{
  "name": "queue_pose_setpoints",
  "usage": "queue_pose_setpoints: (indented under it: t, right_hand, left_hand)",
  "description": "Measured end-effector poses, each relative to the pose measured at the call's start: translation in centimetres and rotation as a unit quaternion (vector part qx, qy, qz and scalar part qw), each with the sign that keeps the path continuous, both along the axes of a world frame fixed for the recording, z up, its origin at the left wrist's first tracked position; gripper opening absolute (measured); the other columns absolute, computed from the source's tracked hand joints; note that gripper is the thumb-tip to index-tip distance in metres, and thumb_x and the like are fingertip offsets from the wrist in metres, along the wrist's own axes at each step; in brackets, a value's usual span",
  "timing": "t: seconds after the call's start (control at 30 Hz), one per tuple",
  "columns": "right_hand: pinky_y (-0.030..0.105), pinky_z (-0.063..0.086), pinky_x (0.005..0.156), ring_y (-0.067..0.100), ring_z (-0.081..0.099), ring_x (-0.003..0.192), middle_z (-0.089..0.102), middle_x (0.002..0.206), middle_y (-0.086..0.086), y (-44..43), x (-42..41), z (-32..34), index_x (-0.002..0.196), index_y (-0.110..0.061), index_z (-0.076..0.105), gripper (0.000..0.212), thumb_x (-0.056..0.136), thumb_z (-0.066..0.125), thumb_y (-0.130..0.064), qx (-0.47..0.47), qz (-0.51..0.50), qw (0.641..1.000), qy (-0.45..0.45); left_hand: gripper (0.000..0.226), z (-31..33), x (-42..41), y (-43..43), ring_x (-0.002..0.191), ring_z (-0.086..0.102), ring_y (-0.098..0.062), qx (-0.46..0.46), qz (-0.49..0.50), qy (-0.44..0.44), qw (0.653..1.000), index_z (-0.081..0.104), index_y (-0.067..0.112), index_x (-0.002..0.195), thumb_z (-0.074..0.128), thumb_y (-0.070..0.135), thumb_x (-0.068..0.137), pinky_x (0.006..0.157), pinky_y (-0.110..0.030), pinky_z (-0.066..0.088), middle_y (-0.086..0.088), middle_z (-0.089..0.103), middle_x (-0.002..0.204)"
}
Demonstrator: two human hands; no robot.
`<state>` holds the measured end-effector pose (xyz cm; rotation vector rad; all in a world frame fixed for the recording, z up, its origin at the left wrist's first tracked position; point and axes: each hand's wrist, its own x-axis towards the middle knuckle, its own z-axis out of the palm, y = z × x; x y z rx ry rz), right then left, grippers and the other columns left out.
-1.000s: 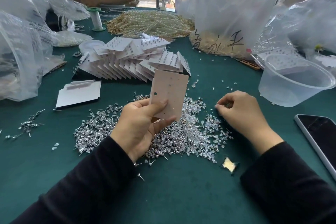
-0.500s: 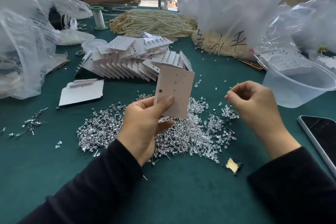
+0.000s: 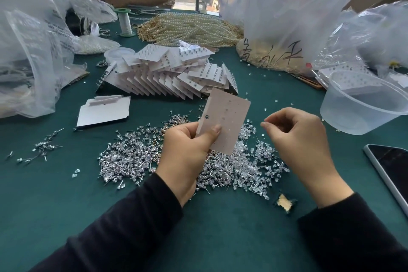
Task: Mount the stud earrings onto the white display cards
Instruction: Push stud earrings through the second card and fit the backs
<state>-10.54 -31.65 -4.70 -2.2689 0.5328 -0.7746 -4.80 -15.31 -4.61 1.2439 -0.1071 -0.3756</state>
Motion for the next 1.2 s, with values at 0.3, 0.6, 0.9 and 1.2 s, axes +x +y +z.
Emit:
queue_pose_setpoints:
  t: [0.3,0.6,0.9,1.2]
  right_hand:
    - [0.015,0.046,0.063,0.001,0.059,0.061,0.066,0.069,-0.015,1.5,-0.8,0.7,0.078,-0.022,0.071,0.016,0.079,0.067,-0.007,0.0,0.013,0.999,-0.047]
    - [0.02,0.052,0.068,0.007,0.065,0.068,0.07,0.074,-0.003,6.1,-1.0,0.4,0.079,-0.01,0.07,0.007,0.075,0.067,-0.004,-0.057,0.1,0.977,-0.179]
    - [0.009,0.043,0.068,0.006,0.055,0.07,0.061,0.075,0.005,6.1,-0.1,-0.8,0.07,-0.001,0.068,0.005,0.074,0.07,0.001,-0.045,0.121,0.974,-0.186]
    - [0.015,0.044,0.066,0.01,0.056,0.07,0.059,0.075,0.004,6.1,0.1,-1.1,0.071,-0.002,0.067,0.006,0.076,0.069,-0.001,-0.003,0.139,0.971,-0.196]
  left_hand:
    - [0.015,-0.3,0.4,0.1,0.065,0.066,-0.012,0.02,0.04,-0.032,0.998,0.066,0.013,0.07,0.066,-0.001,0.076,0.065,-0.023,0.055,0.004,0.071,0.064]
    - [0.006,-0.7,0.2,-0.1,0.062,0.064,-0.011,0.021,0.018,-0.041,0.999,0.067,0.007,0.077,0.065,0.001,0.077,0.06,-0.021,0.053,-0.001,0.069,0.068]
    - [0.011,-0.3,-0.2,-0.3,0.057,0.062,-0.007,0.004,0.0,-0.049,0.999,0.067,0.01,0.072,0.065,0.0,0.076,0.058,-0.019,0.053,0.004,0.069,0.061]
    - [0.011,-0.1,-0.3,-0.2,0.055,0.062,-0.007,-0.008,-0.002,-0.047,0.999,0.067,0.008,0.072,0.064,-0.001,0.077,0.053,-0.017,0.05,0.003,0.068,0.06]
